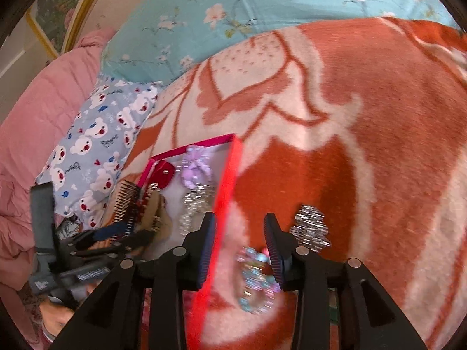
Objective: Organize jewelry
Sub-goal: 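Grasp the green scrunchie with the right tool while the left tool moves to the beaded bracelet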
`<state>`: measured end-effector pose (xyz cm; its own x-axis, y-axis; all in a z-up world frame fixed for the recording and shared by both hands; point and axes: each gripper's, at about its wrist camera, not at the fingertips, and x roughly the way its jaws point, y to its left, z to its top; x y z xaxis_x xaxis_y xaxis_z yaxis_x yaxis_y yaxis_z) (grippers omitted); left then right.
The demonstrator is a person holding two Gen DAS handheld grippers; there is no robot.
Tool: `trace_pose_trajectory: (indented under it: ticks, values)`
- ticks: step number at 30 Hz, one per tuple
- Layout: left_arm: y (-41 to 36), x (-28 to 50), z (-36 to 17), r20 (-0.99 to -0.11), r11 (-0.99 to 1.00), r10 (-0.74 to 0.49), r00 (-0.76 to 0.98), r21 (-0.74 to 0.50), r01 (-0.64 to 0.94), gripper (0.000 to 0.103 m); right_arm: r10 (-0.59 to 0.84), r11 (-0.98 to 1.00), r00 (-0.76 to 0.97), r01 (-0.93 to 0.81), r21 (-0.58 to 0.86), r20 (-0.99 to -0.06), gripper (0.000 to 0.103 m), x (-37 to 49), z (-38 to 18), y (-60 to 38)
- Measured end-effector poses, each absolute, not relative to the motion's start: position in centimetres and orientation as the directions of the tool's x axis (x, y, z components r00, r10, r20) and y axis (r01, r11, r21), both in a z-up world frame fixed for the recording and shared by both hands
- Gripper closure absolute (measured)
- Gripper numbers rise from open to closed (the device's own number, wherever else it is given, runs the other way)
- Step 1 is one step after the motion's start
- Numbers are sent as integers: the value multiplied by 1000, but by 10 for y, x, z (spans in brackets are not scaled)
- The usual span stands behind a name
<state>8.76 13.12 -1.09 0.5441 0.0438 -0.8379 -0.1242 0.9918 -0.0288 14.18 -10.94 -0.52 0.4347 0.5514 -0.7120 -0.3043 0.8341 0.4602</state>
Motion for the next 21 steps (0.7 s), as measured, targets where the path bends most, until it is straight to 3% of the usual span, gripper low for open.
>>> trace_pose_trajectory:
  ticks: [21]
  values:
    - [74,68,-2,-832,998,-55,553,-66,0,26,457,889,436,-207,408,-775,62,115,-24,-178]
